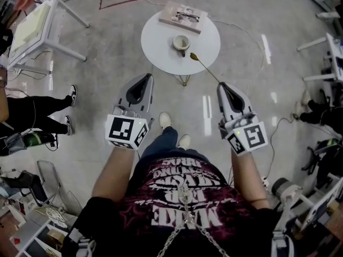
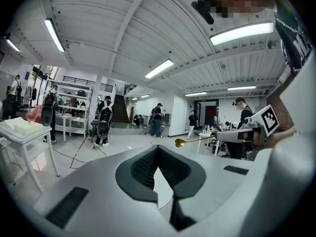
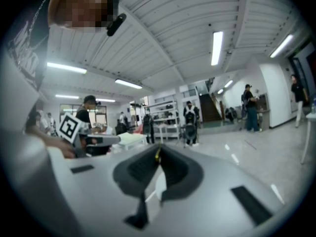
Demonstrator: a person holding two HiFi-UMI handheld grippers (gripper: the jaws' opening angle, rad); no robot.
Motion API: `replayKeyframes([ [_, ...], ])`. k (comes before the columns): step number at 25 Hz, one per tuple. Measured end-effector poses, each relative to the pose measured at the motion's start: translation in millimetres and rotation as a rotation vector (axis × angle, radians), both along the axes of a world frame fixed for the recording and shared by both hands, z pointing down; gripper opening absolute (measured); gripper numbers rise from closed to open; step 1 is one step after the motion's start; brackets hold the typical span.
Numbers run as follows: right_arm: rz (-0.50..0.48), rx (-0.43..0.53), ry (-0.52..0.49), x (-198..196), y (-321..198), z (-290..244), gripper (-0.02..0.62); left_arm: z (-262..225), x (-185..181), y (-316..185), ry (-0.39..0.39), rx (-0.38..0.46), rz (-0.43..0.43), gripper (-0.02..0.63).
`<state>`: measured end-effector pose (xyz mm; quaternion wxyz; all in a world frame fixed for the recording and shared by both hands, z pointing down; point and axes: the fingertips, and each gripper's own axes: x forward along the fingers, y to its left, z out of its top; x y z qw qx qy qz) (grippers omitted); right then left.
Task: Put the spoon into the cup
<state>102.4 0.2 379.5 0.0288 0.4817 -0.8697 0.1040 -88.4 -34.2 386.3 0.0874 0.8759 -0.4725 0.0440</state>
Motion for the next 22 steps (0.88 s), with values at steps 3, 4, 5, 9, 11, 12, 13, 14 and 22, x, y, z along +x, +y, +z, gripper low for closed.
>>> replayKeyframes([
  [3,0.012,-0.004,0.001,-4.9,-10.9,3.0,0.035,2.8,-1.2,-12.0,0.0,-0.001,0.016,0.025],
  [4,0.015,-0.005,0.002,-7.0,-14.4,4.0,0.035,3.6,-2.7,-15.9,0.0,0.0,0.021,0.025],
  [5,0.018,-0.006,0.002,-9.4,-17.9,4.6,0.035,3.9,-4.9,-20.1,0.0,0.002,0.024,0.025],
  [9,0.023,-0.008,0.006,-18.9,-30.7,3.4,0.035,1.7,-12.5,-39.1,0.014,0.011,0.028,0.025],
  [11,0.03,-0.007,0.011,-20.9,-36.4,1.6,0.035,0.6,-11.7,-47.2,0.018,0.014,0.039,0.025],
  [12,0.034,-0.006,0.013,-21.2,-38.7,0.6,0.035,0.5,-11.1,-50.2,0.021,0.014,0.045,0.025],
  [13,0.038,-0.005,0.015,-21.3,-41.0,-0.3,0.035,0.6,-10.7,-52.9,0.024,0.014,0.051,0.025],
  [14,0.043,-0.005,0.017,-21.3,-43.2,-1.3,0.035,0.9,-10.9,-55.4,0.026,0.013,0.055,0.025],
  [22,0.069,-0.001,0.02,-22.4,-54.1,-3.8,0.035,2.9,-19.5,-71.4,0.037,0.017,0.066,0.025],
])
